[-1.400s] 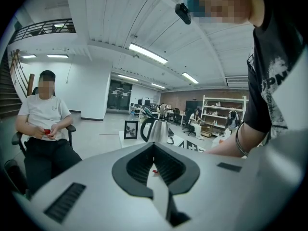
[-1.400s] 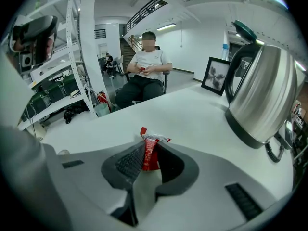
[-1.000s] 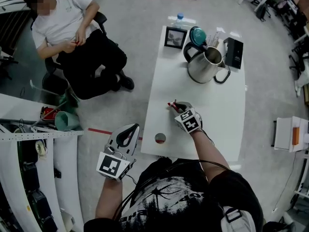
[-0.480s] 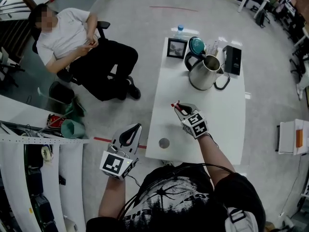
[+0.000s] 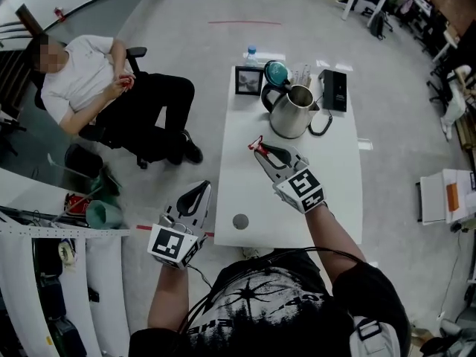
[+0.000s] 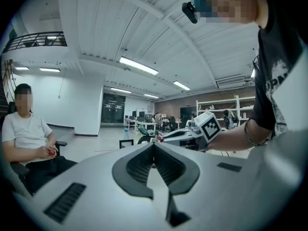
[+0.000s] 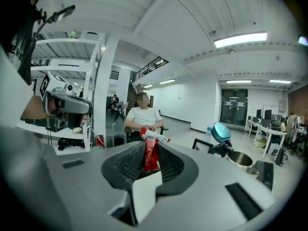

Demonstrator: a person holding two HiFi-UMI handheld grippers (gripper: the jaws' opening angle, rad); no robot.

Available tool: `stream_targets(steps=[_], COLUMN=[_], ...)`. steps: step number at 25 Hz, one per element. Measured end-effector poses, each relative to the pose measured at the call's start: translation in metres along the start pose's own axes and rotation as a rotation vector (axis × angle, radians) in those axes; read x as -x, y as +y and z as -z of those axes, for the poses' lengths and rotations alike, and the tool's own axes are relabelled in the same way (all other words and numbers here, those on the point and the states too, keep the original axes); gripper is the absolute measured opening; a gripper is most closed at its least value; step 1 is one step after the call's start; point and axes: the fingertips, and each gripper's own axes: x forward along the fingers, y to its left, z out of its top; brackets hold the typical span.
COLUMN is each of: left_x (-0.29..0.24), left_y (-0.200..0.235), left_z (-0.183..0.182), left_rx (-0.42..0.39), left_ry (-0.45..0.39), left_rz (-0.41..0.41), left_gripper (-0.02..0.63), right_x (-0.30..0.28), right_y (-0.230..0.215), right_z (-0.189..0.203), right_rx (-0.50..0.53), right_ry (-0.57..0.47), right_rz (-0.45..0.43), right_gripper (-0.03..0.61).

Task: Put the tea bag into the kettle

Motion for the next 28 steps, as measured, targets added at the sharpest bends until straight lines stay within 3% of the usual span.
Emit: stream_targets(steps=[8,18,28], left_x=[-0.029,-0.078,-0.135], left_y=[-0.022,-0.049,-0.074], left_z=[-0.010,-0.027,-0.028], left_rx=[-0.034,-0.044,-0.022], left_ry=[-0.038,-0.046,-0.008], left_rz=[0.104,0.200,0.265], left_gripper=[0.011,0.011,0.011], right_x=[0.037,0.070,0.077], right_y=[-0.013,-0.070,-0.140], right_z=[-0.043,-0.042,-0.026], right_rx=[0.020,0.038,0.010], right_ry=[-0.098,-0.095,-0.066], right_rz=[0.042,0.159,0.213], right_gripper=[0.076,0.075,0.077])
